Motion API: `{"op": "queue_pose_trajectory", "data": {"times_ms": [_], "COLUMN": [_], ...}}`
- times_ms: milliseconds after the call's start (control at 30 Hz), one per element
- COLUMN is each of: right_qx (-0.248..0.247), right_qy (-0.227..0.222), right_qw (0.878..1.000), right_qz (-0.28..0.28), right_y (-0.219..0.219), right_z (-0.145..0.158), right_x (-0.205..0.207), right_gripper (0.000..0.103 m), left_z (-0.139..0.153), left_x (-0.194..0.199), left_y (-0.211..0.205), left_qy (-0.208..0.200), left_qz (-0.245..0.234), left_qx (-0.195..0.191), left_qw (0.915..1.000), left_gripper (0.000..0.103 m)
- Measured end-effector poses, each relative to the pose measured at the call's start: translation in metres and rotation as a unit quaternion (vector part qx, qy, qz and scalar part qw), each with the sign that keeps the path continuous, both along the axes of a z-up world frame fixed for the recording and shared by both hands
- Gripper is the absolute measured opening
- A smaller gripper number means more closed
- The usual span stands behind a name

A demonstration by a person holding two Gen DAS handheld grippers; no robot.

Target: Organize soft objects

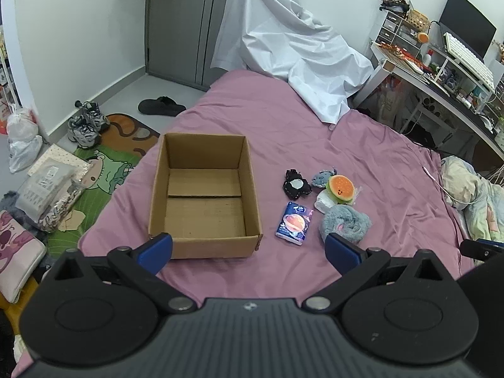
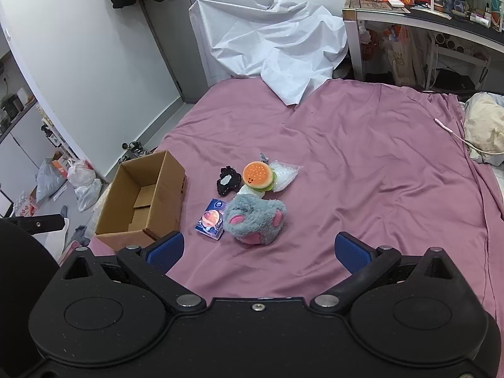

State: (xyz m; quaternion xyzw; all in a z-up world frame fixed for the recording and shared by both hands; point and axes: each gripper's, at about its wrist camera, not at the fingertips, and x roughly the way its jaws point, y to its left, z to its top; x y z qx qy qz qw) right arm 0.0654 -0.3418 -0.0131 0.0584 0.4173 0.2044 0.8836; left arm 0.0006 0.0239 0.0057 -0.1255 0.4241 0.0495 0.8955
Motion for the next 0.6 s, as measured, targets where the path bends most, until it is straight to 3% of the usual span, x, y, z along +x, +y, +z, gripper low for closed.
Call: {"op": "queue_pose_trajectory", "data": {"times_ms": [600], "right_qx": [0.002], "right_qy": [0.002], "right_qw": [1.0], "right_qz": [-0.013], "right_y": [0.001], "right_z": [-0.018], "right_x": [0.023], "right_gripper": [0.102], "left_z": [-0.034], "left_x": [0.054], "left_y": [-0.007], "left_qy": [0.002], "left_qz": [-0.049], "left_qx": [-0.011], "left_qw": [0.9988], "left_gripper": [0.1]}}
